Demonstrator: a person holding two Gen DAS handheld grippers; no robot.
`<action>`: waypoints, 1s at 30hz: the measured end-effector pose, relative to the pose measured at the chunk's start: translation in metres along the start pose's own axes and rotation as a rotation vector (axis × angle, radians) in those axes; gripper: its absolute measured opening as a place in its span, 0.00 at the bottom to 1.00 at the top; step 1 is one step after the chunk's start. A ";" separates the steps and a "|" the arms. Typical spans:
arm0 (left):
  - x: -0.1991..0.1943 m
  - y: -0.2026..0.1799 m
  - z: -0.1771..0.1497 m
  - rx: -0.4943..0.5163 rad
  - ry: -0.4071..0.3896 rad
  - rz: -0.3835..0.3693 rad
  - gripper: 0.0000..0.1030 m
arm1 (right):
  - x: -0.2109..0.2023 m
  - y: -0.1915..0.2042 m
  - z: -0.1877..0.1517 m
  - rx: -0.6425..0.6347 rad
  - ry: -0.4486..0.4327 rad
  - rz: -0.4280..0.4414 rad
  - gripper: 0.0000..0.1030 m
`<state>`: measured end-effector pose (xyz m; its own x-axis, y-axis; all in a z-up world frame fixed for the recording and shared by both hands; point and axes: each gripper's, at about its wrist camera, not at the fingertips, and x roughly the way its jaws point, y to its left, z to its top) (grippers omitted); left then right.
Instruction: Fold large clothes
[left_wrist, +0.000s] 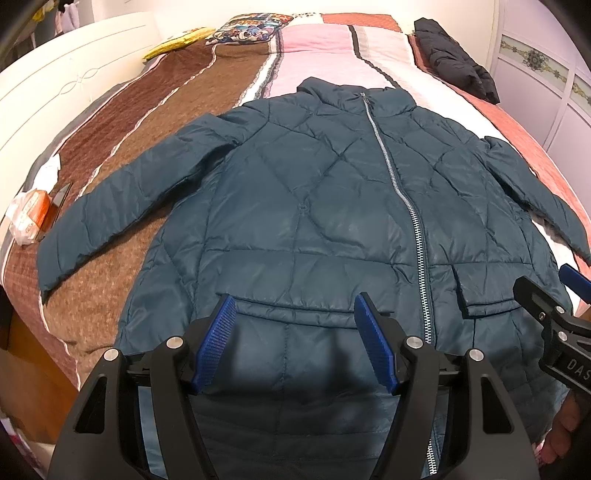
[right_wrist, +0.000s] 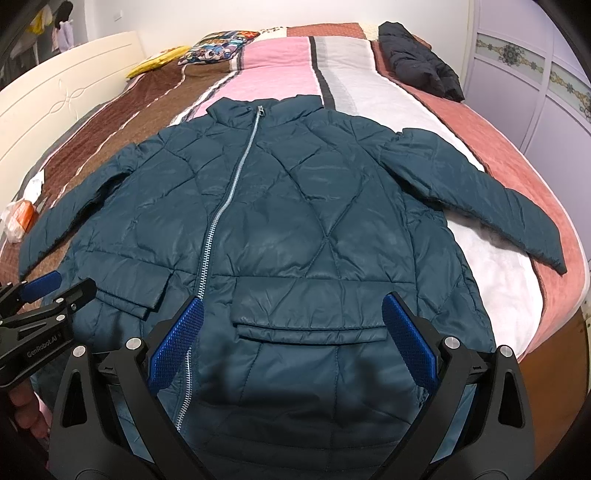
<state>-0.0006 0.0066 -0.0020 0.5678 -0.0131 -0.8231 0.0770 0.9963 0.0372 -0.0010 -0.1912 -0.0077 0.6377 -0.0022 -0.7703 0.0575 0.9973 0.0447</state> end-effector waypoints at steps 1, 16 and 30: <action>0.000 0.000 0.000 -0.001 0.001 0.000 0.64 | 0.001 -0.001 0.002 0.001 0.000 0.000 0.94; 0.000 0.000 0.000 -0.001 0.002 0.000 0.64 | 0.000 -0.002 0.004 0.004 0.003 0.002 0.94; 0.000 0.001 0.000 -0.001 0.001 -0.001 0.64 | 0.001 -0.005 0.003 0.009 0.008 0.003 0.94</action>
<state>-0.0005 0.0073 -0.0023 0.5667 -0.0141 -0.8238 0.0770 0.9964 0.0359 0.0021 -0.1962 -0.0067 0.6315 0.0019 -0.7754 0.0625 0.9966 0.0533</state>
